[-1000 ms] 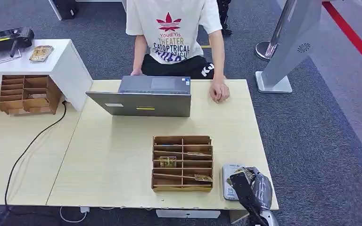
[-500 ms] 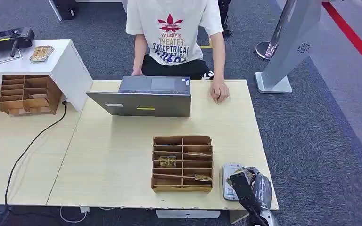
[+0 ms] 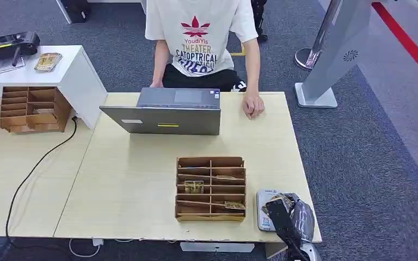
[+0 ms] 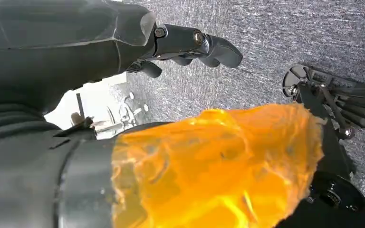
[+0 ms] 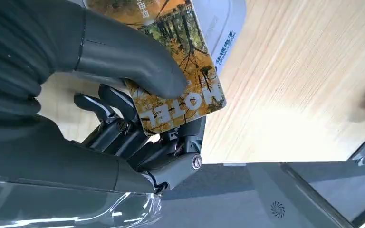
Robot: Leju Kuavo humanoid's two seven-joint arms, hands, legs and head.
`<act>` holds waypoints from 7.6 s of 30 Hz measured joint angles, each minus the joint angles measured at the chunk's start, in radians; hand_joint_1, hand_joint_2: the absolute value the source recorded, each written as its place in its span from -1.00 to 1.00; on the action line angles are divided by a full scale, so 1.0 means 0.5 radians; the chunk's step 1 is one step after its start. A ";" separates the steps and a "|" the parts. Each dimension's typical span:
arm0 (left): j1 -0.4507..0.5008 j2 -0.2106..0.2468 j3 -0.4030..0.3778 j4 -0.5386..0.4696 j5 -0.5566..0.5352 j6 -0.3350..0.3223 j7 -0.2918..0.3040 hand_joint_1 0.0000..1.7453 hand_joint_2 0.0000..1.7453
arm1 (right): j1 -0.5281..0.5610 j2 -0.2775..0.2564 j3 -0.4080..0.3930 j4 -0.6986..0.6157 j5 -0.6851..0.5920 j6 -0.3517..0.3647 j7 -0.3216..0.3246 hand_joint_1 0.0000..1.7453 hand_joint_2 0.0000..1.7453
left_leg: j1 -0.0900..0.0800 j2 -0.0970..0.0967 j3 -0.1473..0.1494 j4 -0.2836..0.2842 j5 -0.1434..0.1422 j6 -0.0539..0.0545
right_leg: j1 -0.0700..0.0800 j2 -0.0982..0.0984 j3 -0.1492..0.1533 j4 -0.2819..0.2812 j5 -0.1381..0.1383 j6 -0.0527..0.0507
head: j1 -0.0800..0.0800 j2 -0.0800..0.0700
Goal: Pass the card to the sensor for recognition and then transmit it.
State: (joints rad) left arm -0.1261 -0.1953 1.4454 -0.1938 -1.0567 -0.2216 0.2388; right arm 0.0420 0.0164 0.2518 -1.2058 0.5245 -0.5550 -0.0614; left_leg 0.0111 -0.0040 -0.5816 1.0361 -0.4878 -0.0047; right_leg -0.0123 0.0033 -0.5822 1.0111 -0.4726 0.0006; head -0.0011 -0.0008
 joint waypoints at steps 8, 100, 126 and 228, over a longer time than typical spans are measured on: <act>0.000 -0.002 0.000 0.000 0.000 0.000 0.000 -1.00 -1.00 | 0.000 0.000 0.002 0.002 -0.002 -0.003 -0.001 1.00 1.00 | 0.000 0.000 0.000 0.000 0.000 0.000 | 0.000 0.000 0.000 0.000 0.000 0.000 | 0.000 0.000; -0.103 -0.069 -0.298 0.000 -0.288 0.000 0.129 -1.00 -1.00 | -1.327 0.172 0.581 0.034 0.393 0.119 -0.063 -1.00 1.00 | 0.000 0.000 -0.001 0.001 0.008 0.000 | 0.000 0.000 -0.001 0.001 0.007 -0.003 | 0.000 0.000; -0.101 -0.069 -0.298 0.000 -0.251 -0.002 0.107 -1.00 -1.00 | -1.233 0.223 0.562 0.005 0.310 0.130 -0.127 -1.00 1.00 | 0.000 0.000 -0.002 0.001 0.009 0.000 | 0.000 0.000 -0.002 0.001 0.007 -0.003 | 0.000 0.000; -0.002 -0.016 0.007 0.000 0.095 -0.017 -0.083 -1.00 -1.00 | 0.025 -0.367 0.897 -0.596 1.157 -0.227 0.113 0.18 1.00 | 0.000 0.000 -0.004 0.000 0.003 0.001 | 0.000 0.000 -0.003 0.000 0.004 -0.003 | 0.000 0.000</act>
State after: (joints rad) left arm -0.1271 -0.2033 1.4488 -0.1938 -1.0090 -0.2300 0.1972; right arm 0.0543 -0.1671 0.7004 -1.5038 1.1029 -0.6687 -0.0049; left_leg 0.0111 -0.0038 -0.5836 1.0360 -0.4862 -0.0043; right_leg -0.0123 0.0032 -0.5838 1.0110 -0.4706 -0.0007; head -0.0011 -0.0008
